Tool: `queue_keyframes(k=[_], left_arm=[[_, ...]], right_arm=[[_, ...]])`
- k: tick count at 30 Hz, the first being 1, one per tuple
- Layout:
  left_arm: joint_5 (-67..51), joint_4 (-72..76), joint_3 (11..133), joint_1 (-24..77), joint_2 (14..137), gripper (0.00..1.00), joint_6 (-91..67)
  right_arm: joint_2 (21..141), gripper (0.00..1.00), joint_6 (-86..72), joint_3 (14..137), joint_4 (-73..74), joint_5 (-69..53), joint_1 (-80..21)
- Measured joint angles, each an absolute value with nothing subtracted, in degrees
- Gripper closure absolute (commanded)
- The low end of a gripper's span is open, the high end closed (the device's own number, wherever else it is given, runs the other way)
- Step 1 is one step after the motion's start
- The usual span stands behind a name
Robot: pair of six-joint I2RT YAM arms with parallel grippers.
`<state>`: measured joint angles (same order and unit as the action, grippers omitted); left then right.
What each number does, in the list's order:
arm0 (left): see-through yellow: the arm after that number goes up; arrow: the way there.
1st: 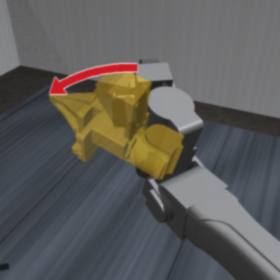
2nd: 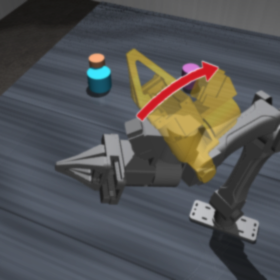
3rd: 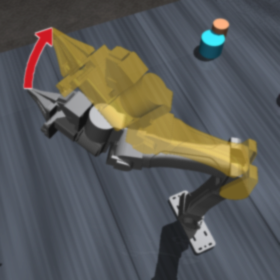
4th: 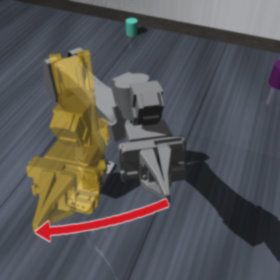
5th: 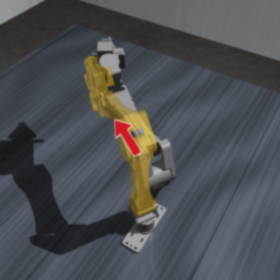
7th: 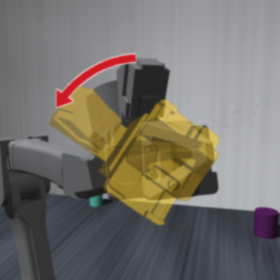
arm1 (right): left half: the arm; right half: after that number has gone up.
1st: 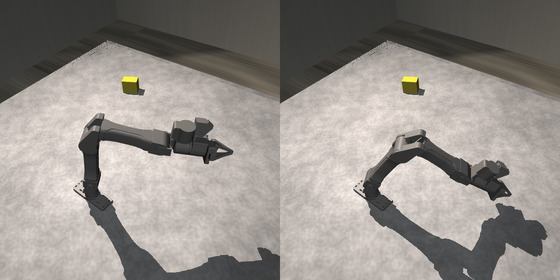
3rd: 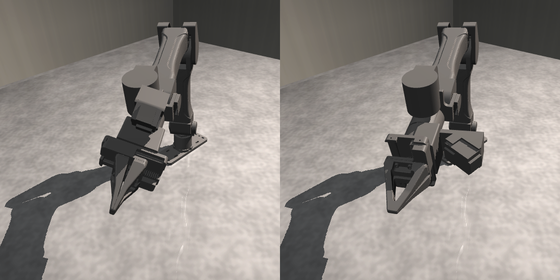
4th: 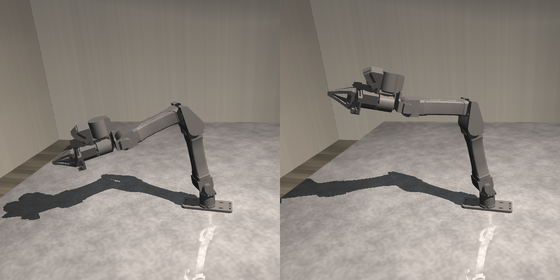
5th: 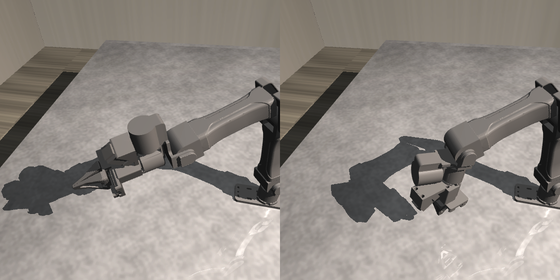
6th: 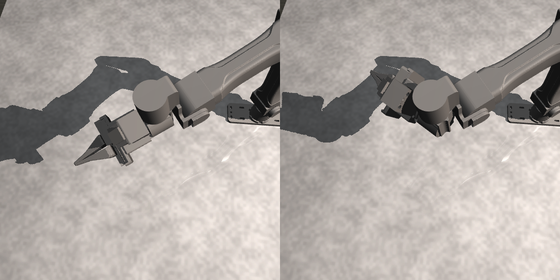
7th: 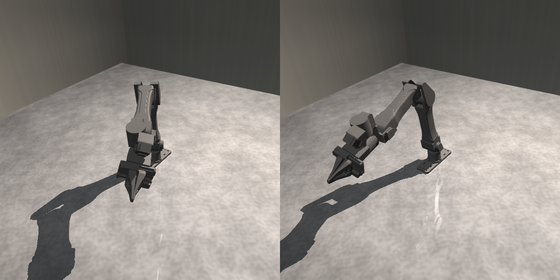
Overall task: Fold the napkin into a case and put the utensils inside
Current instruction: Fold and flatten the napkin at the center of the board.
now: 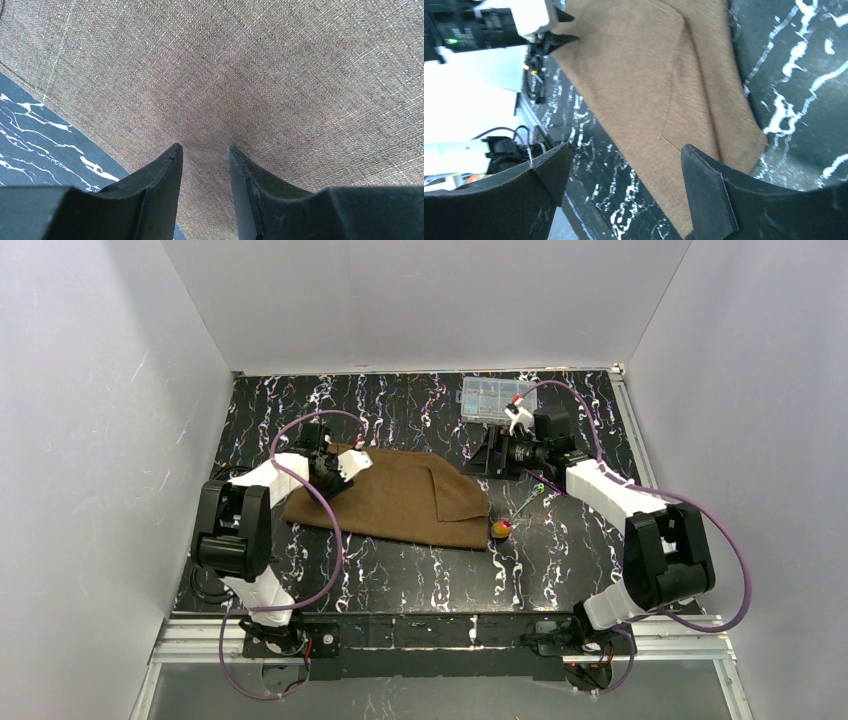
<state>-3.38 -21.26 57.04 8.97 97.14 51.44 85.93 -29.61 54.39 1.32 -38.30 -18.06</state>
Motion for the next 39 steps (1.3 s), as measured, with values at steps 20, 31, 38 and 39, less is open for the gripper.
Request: queue_keyframes(k=[20, 31, 38, 39], left_arm=[[-2.8, -22.0, 57.2, 9.1, 97.3, 0.68, 51.9], [-2.1, -23.0, 58.2, 9.1, 98.0, 0.69, 52.3], [-1.8, -23.3, 58.3, 9.1, 98.1, 0.70, 53.0], [-1.6, -23.5, 58.4, 9.1, 98.2, 0.71, 53.0]], right_arm=[[97.3, 0.07, -32.1, 50.7, 2.6, -25.3, -16.6], [100.3, 0.08, -47.1, 42.4, -21.3, -35.2, -16.3], [101.6, 0.08, -60.7, 38.4, -34.7, -37.8, -16.8], [101.6, 0.08, -62.3, 38.4, -36.9, -37.8, -17.4]])
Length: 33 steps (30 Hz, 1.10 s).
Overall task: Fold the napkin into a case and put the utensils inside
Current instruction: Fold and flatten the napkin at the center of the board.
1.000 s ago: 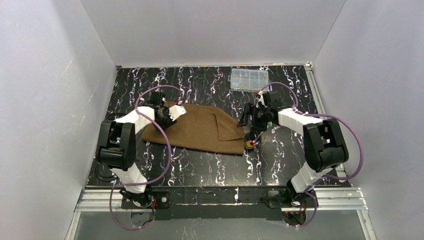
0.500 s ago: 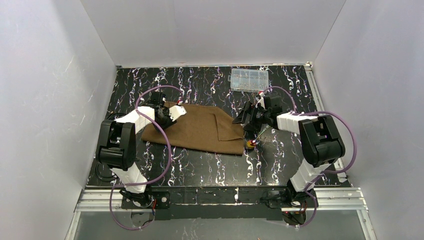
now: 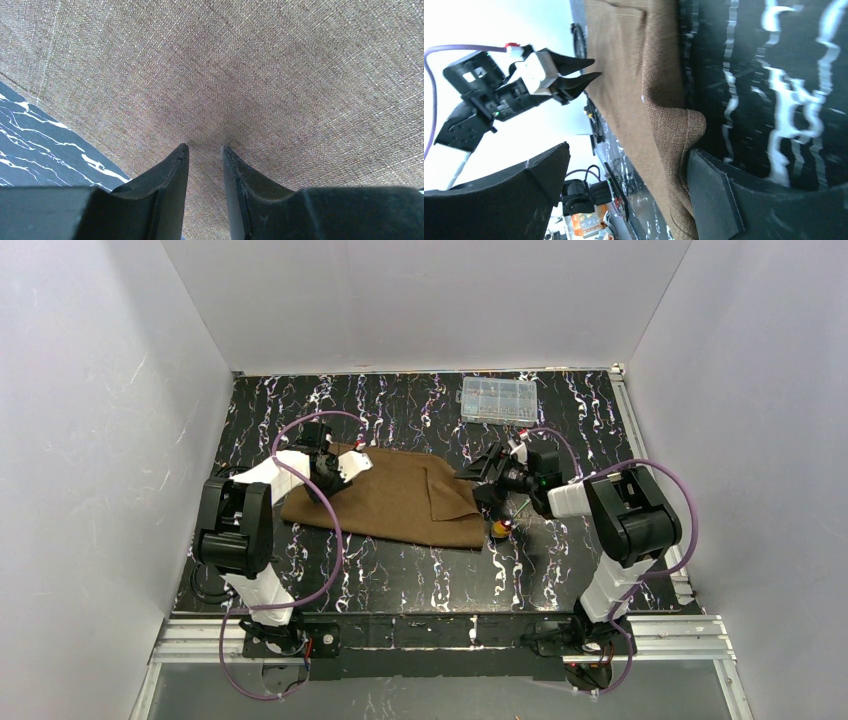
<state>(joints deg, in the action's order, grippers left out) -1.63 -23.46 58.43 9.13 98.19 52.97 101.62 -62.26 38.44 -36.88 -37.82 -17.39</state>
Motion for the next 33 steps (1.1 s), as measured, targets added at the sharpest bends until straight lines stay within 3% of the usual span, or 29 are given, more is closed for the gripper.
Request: queue_keyframes(k=[9, 26, 33], left_arm=[[-1.2, -24.4, 58.9, 9.1, 98.6, 0.72, 53.0], [-1.2, -25.0, 59.4, 9.1, 99.0, 0.75, 52.9], [-1.1, -25.5, 59.7, 9.1, 99.2, 0.75, 53.0]], right_arm=[[101.2, 0.09, -69.6, 37.6, -48.8, -37.8, -23.2], [98.5, 0.11, -44.9, 53.0, -21.4, -32.5, -24.2], [95.7, 0.09, -36.9, 57.3, -13.5, -31.7, -30.0]])
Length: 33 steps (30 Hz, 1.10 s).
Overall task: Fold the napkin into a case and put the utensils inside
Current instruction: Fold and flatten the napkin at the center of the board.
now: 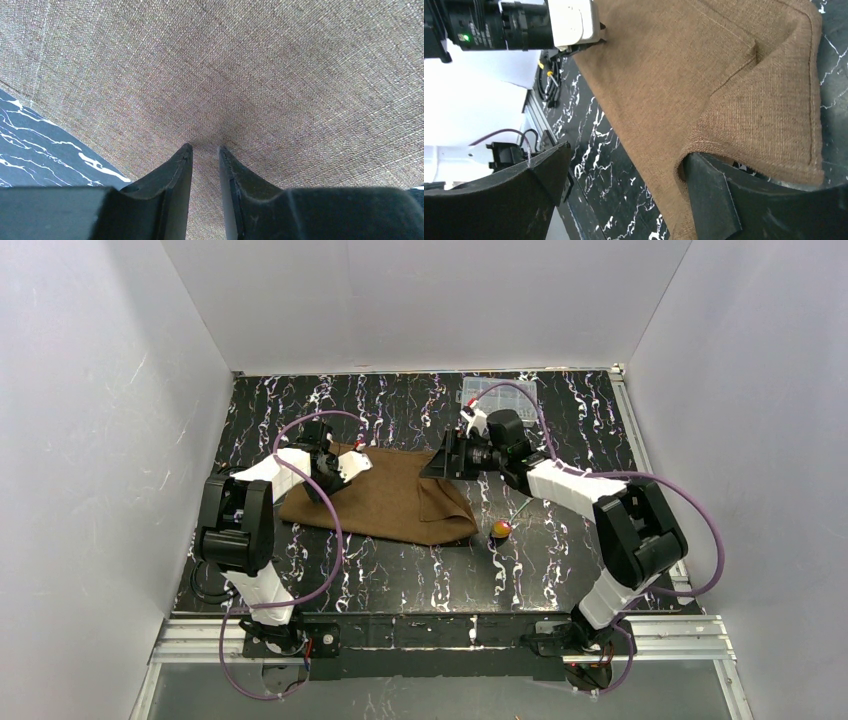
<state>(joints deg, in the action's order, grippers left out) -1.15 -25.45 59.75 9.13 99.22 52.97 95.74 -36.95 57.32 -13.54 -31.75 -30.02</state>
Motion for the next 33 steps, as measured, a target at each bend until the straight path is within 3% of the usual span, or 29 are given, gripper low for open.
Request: queue_keyframes(k=[4, 18, 26, 33], left_arm=[[-1.0, -25.5, 59.8, 9.1, 99.2, 0.75, 53.0], [-1.0, -26.3, 60.2, 9.1, 99.5, 0.76, 52.9], [-0.9, -27.6, 61.0, 9.1, 100.0, 0.77, 52.8], [-0.8, -29.2, 62.6, 9.1, 100.5, 0.77, 51.7]], right_arm=[[94.0, 0.07, -32.4, 57.4, -7.7, -27.7, -30.5], [97.3, 0.02, -16.5, 64.1, 18.9, 2.9, -27.8], [100.0, 0.11, -16.6, 65.3, 19.2, 2.9, -27.7], [93.0, 0.10, -13.3, 63.5, 17.4, 0.7, -32.4]])
